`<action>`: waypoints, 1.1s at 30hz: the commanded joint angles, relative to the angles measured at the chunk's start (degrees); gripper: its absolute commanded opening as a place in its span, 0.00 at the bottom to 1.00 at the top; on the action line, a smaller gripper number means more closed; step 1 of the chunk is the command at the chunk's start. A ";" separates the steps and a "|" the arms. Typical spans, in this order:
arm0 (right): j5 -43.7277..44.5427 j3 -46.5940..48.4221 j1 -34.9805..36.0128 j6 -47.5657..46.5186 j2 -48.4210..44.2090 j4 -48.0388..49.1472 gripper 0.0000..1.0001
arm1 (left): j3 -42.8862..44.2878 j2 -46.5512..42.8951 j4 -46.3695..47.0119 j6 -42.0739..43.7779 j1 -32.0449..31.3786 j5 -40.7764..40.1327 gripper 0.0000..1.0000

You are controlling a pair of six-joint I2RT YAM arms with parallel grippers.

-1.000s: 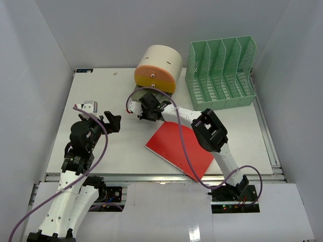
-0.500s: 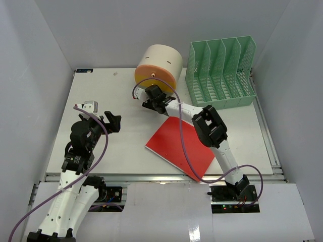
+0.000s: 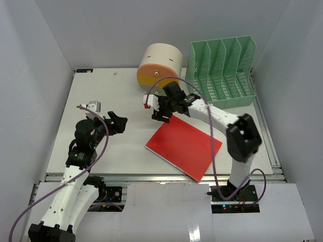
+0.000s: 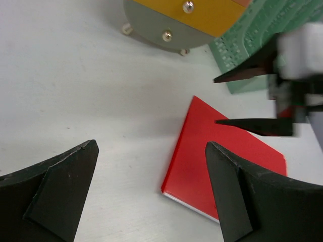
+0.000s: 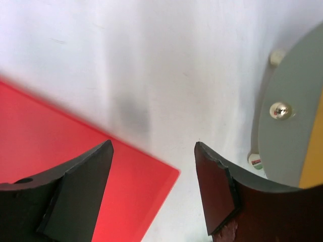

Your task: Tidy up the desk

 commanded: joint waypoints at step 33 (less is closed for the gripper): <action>-47.48 -44.15 -44.46 9.01 -53.01 -2.21 0.73 | -1.83 34.42 3.05 -75.56 -47.05 -21.31 0.91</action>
